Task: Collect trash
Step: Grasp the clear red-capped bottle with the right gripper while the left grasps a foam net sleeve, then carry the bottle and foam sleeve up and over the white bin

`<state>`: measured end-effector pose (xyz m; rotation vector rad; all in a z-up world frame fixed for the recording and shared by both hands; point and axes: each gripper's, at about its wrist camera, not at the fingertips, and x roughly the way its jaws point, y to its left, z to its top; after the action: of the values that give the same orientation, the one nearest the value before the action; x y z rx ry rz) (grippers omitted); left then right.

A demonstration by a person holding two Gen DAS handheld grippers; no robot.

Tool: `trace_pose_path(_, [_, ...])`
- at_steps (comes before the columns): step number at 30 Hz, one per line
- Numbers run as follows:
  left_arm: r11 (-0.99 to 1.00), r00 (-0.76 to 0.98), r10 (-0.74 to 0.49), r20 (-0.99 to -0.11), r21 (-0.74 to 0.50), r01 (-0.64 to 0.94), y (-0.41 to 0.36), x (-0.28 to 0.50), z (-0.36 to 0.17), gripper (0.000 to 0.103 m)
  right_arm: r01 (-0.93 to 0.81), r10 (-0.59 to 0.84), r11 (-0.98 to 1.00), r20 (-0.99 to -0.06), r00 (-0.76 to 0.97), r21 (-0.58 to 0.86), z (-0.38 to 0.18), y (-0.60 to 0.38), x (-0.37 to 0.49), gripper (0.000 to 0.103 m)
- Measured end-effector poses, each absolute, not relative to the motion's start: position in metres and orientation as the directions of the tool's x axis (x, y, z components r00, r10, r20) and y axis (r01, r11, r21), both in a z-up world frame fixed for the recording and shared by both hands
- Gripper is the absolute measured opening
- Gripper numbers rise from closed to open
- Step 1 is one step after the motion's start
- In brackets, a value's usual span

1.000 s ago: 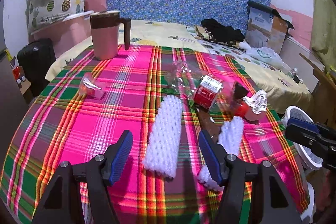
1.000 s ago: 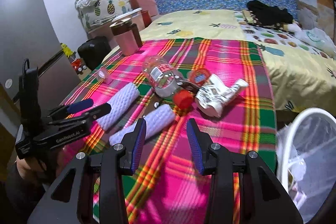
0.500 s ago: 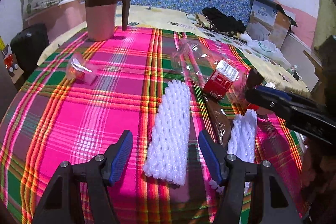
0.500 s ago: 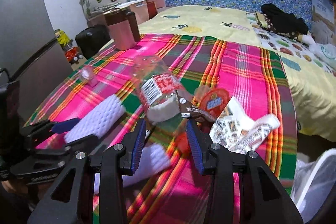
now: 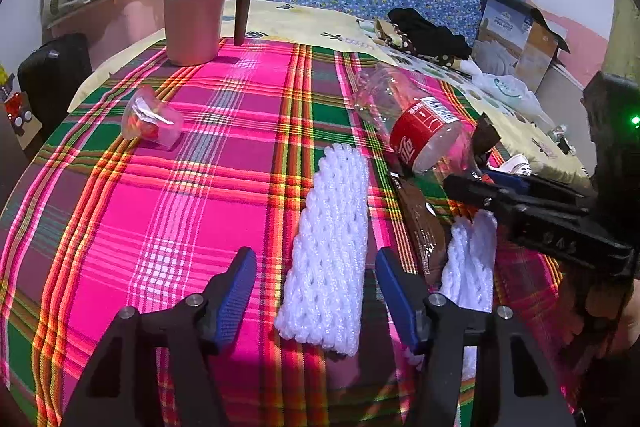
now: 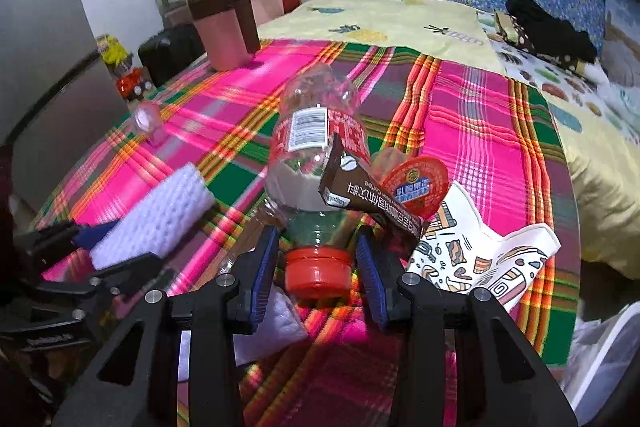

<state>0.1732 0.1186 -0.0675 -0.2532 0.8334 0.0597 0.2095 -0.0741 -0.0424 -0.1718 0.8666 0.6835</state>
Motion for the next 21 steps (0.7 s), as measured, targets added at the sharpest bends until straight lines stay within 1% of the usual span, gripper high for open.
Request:
trace_pose_path(1, [0.968, 0.672, -0.04, -0.74, -0.195, -0.157, 0.119, 0.173, -0.068, 0.055, -0.613, 0.481, 0.78, -0.747, 0.459, 0.126, -0.041, -0.075, 0.209, 0.034])
trace_pose_path(3, [0.968, 0.67, -0.031, -0.741, -0.189, -0.165, 0.12, 0.174, -0.068, 0.042, -0.608, 0.478, 0.784, -0.742, 0.47, 0.12, -0.039, -0.074, 0.206, 0.034])
trace_pose_path(5, [0.969, 0.669, -0.031, -0.743, -0.188, -0.162, 0.12, 0.174, -0.068, 0.034, -0.605, 0.481, 0.787, -0.736, 0.477, 0.122, -0.036, -0.075, 0.203, 0.034])
trace_pose_path(7, [0.971, 0.669, -0.032, -0.743, -0.183, -0.157, 0.118, 0.174, -0.068, 0.03, -0.609, 0.489, 0.783, -0.73, 0.477, 0.126, -0.034, -0.074, 0.201, 0.033])
trace_pose_path(11, [0.973, 0.674, -0.015, -0.738, -0.166, -0.159, 0.117, 0.171, -0.066, 0.026, -0.621, 0.508, 0.773, -0.714, 0.481, 0.131, -0.026, -0.077, 0.188, 0.033])
trace_pose_path(21, [0.974, 0.69, 0.006, -0.723, -0.151, -0.167, 0.111, 0.149, -0.052, 0.025, -0.606, 0.522, 0.783, -0.68, 0.516, 0.141, -0.009, -0.103, 0.16, 0.033])
